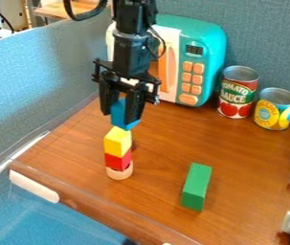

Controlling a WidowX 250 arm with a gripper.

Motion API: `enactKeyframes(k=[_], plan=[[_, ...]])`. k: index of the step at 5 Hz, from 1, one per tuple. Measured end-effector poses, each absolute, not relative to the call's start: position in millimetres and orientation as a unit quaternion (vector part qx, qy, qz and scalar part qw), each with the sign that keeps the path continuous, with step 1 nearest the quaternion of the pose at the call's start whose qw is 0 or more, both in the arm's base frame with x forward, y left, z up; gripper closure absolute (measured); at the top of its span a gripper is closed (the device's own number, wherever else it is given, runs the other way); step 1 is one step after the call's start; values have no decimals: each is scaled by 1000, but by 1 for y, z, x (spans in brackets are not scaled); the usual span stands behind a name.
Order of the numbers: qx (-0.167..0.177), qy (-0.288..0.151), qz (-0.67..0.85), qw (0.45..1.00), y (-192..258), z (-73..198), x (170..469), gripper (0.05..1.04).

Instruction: Move the blue cube from the one tower to other tower.

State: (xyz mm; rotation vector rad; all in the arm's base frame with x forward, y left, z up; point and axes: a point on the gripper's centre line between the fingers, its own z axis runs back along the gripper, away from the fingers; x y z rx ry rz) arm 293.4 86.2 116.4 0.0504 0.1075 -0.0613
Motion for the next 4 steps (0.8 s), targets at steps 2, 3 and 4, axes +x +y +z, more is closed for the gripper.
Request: enactKeyframes(k=[2,3,4], plan=[[19,64,-12,998,96,112,289,514],[18,68,-7,998,99,110,288,514],[15,72,-6,997,99,107,288,514]])
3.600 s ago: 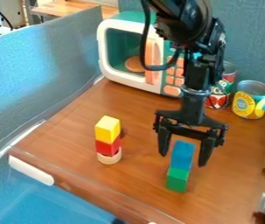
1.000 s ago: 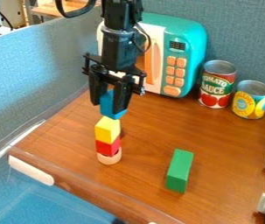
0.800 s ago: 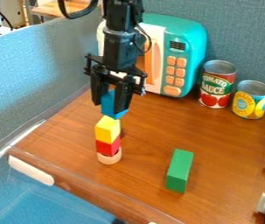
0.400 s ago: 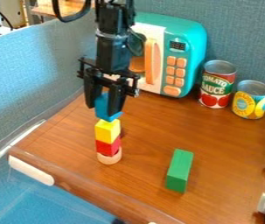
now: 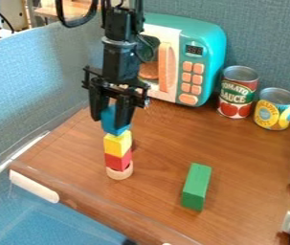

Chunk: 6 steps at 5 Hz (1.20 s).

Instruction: Move the blue cube from the one tower to other tower.

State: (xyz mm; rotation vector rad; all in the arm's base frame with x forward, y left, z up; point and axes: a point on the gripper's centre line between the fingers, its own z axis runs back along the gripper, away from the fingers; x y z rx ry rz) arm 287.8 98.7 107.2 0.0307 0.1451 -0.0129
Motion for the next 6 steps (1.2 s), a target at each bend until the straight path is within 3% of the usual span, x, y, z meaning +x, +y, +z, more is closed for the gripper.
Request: enactKeyframes(k=[3,4,5,6], plan=[[10,87,10,996,98,96,288,514],[9,90,17,996,98,95,290,434],[6,94,29,995,97,95,289,155],[2,89,36,995,96,97,292,76]])
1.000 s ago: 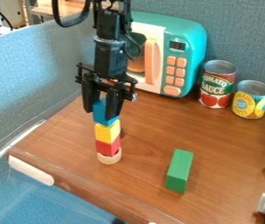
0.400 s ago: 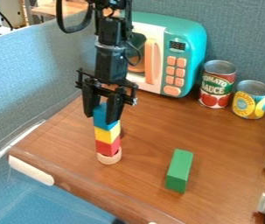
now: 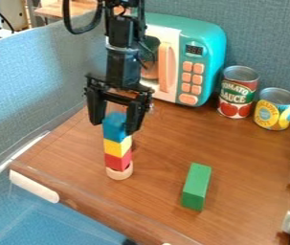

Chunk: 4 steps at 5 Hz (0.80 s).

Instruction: Move the blue cube from the one tower to other tower.

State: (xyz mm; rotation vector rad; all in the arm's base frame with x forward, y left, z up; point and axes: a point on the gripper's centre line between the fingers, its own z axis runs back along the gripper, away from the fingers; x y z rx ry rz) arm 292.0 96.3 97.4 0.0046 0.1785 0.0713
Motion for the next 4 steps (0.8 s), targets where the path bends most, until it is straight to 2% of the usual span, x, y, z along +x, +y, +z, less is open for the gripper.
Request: enactKeyframes(k=[1,2,3,4], plan=[[3,88,38,995,97,99,293,81],[17,81,37,996,96,120,292,83],[56,48,14,997,78,163,292,83],[72,43,5,996,67,170,292,83]])
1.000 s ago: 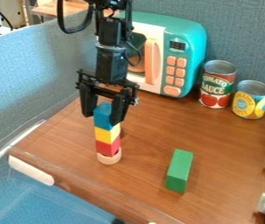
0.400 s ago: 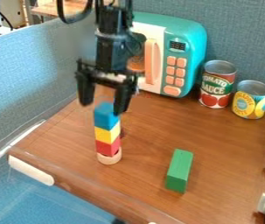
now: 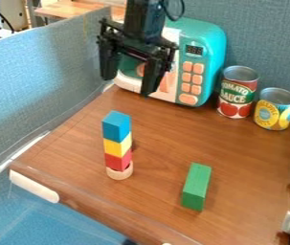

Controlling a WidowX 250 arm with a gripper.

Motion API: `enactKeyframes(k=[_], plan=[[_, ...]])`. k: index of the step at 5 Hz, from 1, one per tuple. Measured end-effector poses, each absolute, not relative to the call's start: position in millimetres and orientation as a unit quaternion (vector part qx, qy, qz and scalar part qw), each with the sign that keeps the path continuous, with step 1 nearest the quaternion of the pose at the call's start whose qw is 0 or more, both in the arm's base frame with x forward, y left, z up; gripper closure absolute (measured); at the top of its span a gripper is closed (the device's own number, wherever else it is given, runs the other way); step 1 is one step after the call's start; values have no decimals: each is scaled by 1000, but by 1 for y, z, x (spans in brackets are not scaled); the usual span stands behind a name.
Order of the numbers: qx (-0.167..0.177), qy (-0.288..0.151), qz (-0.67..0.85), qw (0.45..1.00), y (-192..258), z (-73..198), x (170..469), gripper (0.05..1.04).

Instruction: Move the blue cube from the one tower to other tower.

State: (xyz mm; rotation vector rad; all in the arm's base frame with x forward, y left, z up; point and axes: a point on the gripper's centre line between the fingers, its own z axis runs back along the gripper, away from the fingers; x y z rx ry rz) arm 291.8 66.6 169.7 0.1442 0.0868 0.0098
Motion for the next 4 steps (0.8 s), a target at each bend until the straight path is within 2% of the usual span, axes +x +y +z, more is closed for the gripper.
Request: enactKeyframes(k=[1,3,4], plan=[[68,37,-58,995,31,156,298,83],[36,34,-72,996,17,100,303,83],[35,43,-71,996,16,84,304,83]])
